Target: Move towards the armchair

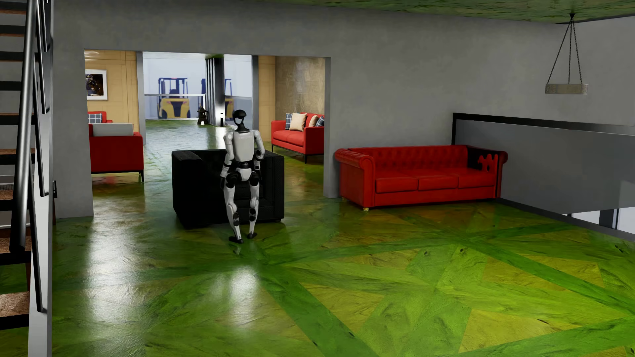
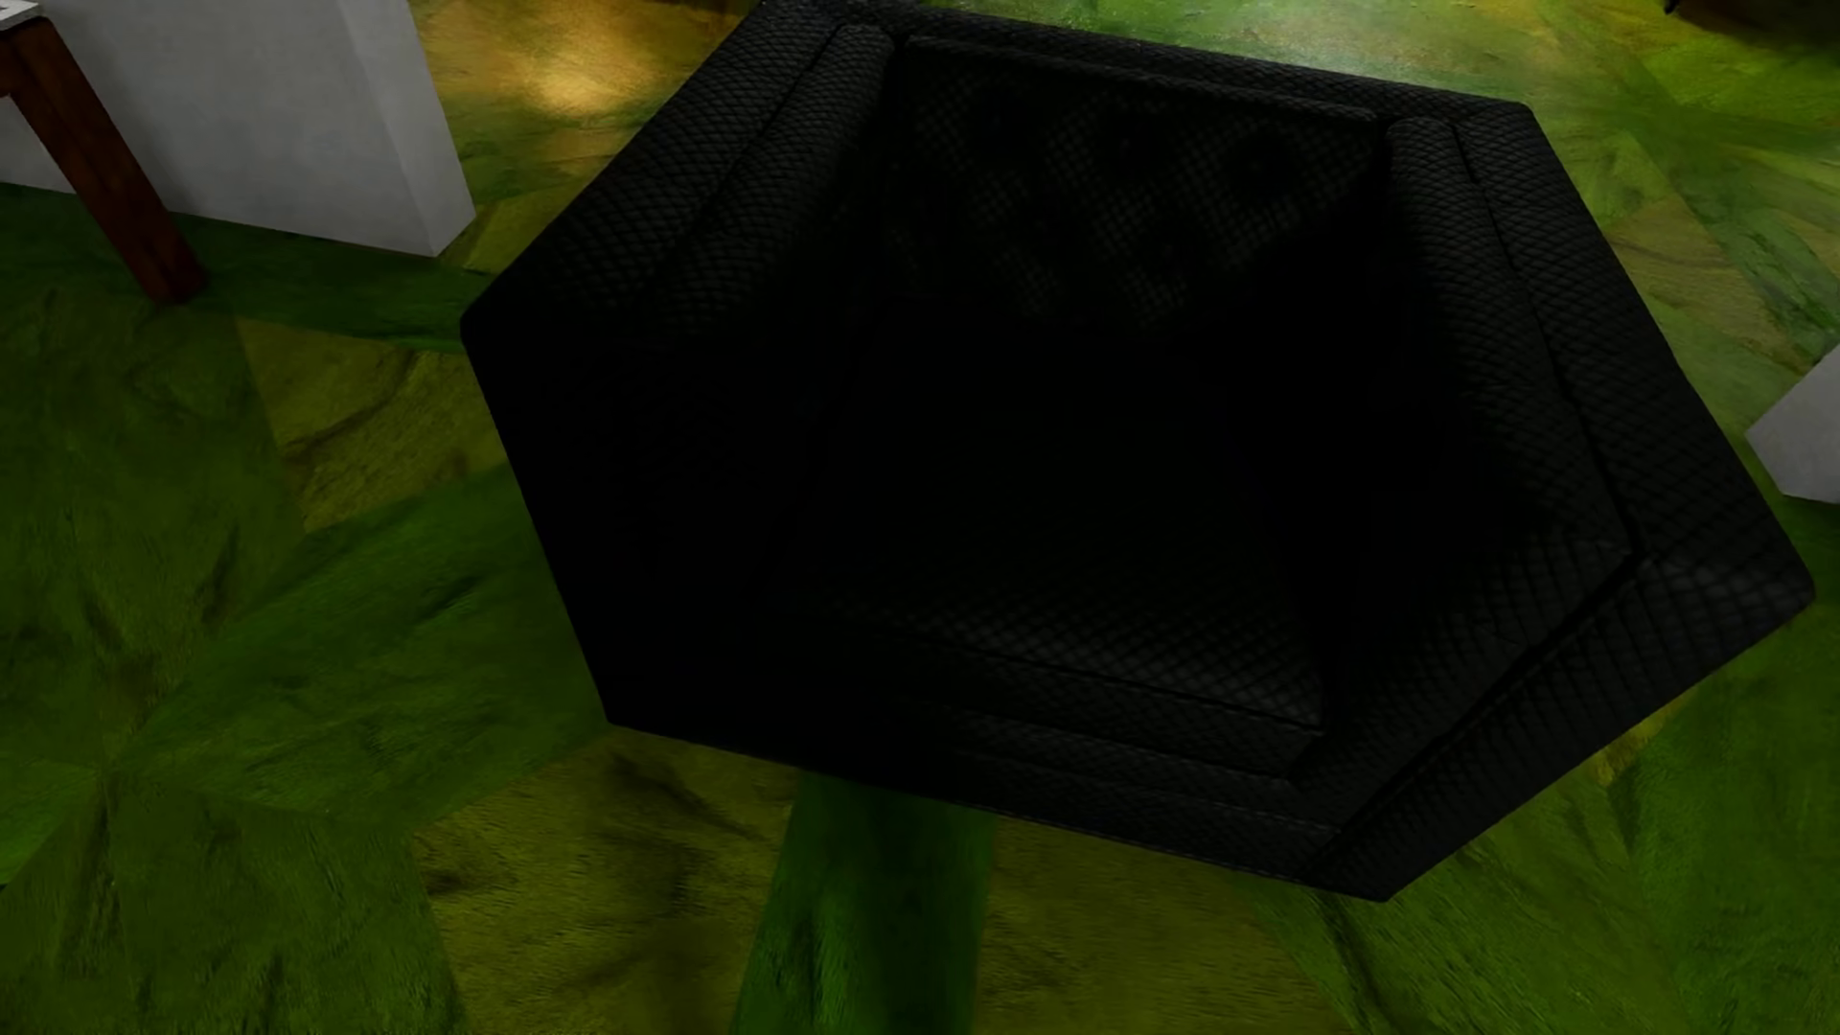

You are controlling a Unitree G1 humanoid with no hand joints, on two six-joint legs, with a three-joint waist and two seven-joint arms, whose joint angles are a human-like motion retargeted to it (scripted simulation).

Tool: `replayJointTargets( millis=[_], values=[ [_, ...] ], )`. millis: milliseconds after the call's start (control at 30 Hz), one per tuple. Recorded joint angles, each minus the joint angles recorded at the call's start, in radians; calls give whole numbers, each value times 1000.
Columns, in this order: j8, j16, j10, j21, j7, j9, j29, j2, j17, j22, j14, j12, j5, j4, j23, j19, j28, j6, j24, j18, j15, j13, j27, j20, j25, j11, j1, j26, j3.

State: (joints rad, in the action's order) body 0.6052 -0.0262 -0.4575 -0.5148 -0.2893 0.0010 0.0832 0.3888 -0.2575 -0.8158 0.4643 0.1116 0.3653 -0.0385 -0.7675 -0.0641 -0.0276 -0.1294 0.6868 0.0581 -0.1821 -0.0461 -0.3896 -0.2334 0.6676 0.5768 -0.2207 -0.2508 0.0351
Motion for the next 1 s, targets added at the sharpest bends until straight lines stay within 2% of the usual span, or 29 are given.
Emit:
replayJointTargets(
  millis=[67, 133, 267, 367, 533, 600, 700, 767, 900, 1000],
  values=[
    [-9, -5, 4, 18, -13, -3, -28, 7, -17, 40, 17, 2, -10, 6, 48, 12, -15, -3, -7, 19, 5, 62, 6, 15, -18, -3, 0, 34, 10],
    [-22, -5, -1, 25, -24, -2, -72, 18, -31, 59, 28, 0, -15, 11, 96, 19, -26, -5, -18, 32, 5, 106, 19, 20, -32, 4, -4, 49, 16],
    [-56, 7, -1, 49, -45, -1, -108, 39, -8, 43, 34, 3, -25, 18, 132, 19, -31, 0, -25, 49, 34, 147, 28, 5, -77, 18, -2, 14, 24],
    [-69, 23, 13, 37, -58, -5, -97, 40, 18, 6, 31, 19, -43, 22, 89, 9, -20, 8, -15, 51, 48, 142, 17, -10, -95, -5, 2, -11, 24],
    [-71, 40, 27, -9, -69, -11, -1, 30, 32, -15, 26, 62, -67, 24, -67, -13, -11, 27, -3, 46, 54, 82, -5, -32, -119, -53, 4, -12, 15],
    [-82, 30, 38, -20, -80, -12, 19, 35, 25, 3, -41, 68, -64, 22, -109, -11, -10, 34, -16, 46, 47, 42, -19, -48, -119, -48, 8, -21, 13],
    [-106, 11, 38, 7, -95, -10, -42, 58, 19, 15, -65, 73, -51, 12, -128, -5, -17, 40, -21, 59, 30, -31, -33, -56, -130, -14, 11, -25, 12],
    [-122, 10, 31, 38, -106, -6, -71, 71, 27, -3, -59, 78, -46, 9, -118, -3, -17, 42, -8, 59, 22, -77, -42, -48, -153, 6, 10, 1, 8],
    [-131, 14, 25, 49, -116, 4, -48, 72, 37, -33, -54, 44, -50, 12, -94, 0, -7, 45, 29, 62, 21, -103, -35, -4, -157, 7, 9, 10, -10],
    [-142, 19, 28, 55, -129, 12, -63, 82, 51, -26, -56, 14, -62, 18, -63, -2, -6, 47, 42, 63, 30, -78, -27, 36, -143, -3, 5, 30, -19]
  ],
)
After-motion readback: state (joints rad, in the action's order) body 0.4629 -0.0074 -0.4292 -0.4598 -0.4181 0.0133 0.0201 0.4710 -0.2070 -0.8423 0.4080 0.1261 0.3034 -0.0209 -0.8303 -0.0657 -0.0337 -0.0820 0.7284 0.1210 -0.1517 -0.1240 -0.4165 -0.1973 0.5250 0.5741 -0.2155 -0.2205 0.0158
